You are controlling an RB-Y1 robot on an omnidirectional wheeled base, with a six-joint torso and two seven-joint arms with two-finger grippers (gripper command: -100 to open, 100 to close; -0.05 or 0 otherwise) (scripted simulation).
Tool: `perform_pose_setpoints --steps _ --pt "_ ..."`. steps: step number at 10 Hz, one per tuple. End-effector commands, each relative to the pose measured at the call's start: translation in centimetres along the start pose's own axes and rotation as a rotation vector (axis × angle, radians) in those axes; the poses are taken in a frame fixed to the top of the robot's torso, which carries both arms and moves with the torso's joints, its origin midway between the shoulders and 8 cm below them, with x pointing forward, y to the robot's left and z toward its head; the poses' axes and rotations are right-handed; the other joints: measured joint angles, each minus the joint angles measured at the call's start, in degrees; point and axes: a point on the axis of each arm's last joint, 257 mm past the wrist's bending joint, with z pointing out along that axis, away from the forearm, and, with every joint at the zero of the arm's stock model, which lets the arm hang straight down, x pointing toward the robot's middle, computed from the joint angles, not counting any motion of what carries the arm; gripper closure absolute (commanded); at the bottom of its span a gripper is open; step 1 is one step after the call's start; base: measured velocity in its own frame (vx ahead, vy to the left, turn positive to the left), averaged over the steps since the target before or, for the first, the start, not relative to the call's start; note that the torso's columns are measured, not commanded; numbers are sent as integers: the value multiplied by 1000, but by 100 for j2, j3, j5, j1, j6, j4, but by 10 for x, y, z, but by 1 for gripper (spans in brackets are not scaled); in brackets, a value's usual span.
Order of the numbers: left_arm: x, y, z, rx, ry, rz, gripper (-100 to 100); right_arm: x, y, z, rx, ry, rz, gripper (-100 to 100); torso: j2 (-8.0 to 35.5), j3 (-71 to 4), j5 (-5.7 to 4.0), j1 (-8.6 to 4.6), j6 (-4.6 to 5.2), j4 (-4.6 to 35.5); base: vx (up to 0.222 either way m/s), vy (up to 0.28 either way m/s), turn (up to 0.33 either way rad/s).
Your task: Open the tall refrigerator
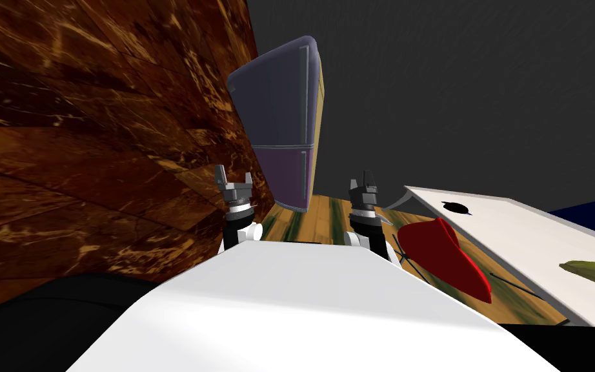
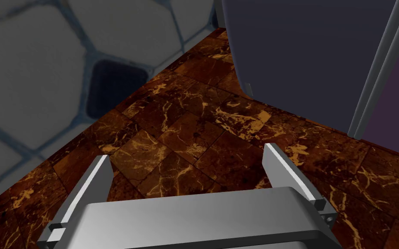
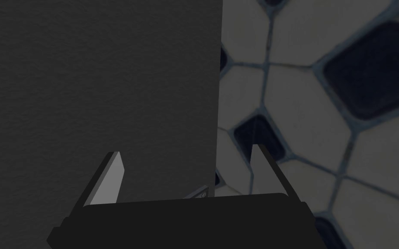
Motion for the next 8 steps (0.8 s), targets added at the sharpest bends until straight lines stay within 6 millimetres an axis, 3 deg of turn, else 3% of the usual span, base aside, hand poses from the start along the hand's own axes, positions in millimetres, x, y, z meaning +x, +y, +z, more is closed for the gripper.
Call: perform_pose_setpoints --steps 1,8 --pt "0 0 0 0 0 0 0 0 0 0 0 0 0 0 232 -467 0 0 0 235 0 0 0" --pt "0 0 0 0 0 0 0 0 0 0 0 0 0 0 3116 -6227 0 0 0 3114 0 0 0"
